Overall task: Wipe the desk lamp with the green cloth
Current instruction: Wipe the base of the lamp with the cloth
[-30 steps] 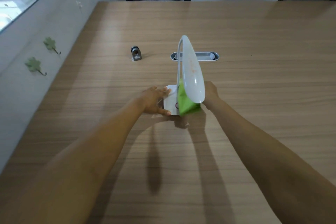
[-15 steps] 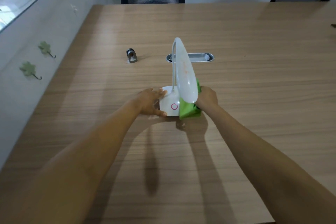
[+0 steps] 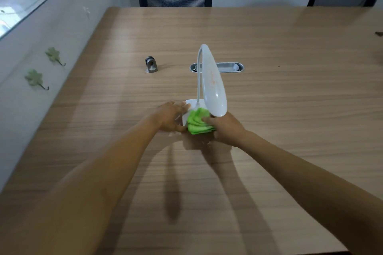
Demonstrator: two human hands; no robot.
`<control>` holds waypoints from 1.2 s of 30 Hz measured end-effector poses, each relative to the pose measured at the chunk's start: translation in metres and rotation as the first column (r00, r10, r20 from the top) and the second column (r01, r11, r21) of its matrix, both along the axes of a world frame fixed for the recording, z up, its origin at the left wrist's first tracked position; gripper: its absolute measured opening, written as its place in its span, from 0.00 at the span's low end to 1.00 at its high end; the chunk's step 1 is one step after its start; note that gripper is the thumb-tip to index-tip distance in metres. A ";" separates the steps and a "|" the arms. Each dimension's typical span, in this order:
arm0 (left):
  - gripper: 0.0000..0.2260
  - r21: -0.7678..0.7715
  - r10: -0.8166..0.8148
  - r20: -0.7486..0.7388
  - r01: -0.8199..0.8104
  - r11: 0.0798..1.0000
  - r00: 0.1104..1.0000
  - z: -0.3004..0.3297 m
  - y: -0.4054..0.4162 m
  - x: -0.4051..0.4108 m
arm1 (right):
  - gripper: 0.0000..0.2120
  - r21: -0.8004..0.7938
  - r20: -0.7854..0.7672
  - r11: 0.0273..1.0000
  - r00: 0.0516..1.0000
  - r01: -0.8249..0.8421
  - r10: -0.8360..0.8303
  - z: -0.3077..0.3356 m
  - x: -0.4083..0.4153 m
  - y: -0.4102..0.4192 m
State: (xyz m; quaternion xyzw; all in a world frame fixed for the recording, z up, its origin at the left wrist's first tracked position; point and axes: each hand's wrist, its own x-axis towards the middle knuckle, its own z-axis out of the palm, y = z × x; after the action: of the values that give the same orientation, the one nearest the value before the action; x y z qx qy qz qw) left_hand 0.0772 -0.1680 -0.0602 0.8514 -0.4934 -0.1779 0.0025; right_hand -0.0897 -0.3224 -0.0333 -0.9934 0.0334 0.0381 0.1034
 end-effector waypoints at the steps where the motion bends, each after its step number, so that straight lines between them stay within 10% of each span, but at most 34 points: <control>1: 0.41 -0.009 0.012 -0.007 -0.012 1.000 1.000 -0.001 0.000 0.001 | 0.23 -0.021 0.006 0.997 0.998 -0.069 0.069 0.005 -0.004 0.000; 5: 0.40 -0.058 0.074 -0.047 -0.077 0.995 0.996 -0.009 0.001 0.006 | 0.22 -0.054 0.186 0.996 0.979 -0.075 0.084 0.010 0.006 0.010; 16: 0.49 -0.045 0.071 -0.035 -0.073 0.996 0.997 -0.001 -0.002 0.000 | 0.28 0.215 -0.087 0.974 0.992 -0.074 0.094 0.015 -0.019 0.001; 22: 0.47 -0.011 0.015 -0.022 -0.015 1.000 1.000 0.008 -0.002 -0.007 | 0.27 0.326 -0.055 0.914 0.970 0.243 -0.238 0.030 0.005 -0.006; 30: 0.52 -0.026 0.090 -0.081 -0.092 0.995 0.993 0.005 0.000 -0.003 | 0.29 0.197 -0.202 0.980 0.978 -0.007 0.048 0.030 -0.022 -0.016; 36: 0.47 0.004 0.095 -0.047 -0.095 0.995 0.994 0.004 -0.005 -0.003 | 0.27 0.244 -0.069 0.941 0.972 0.234 -0.224 0.029 -0.005 -0.008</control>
State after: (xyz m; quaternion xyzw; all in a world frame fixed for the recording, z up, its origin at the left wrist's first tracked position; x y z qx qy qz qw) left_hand 0.0738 -0.1731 -0.0562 0.8695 -0.4520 -0.1979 0.0217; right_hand -0.0947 -0.3301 -0.0045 -0.9606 0.1456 0.0498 0.2312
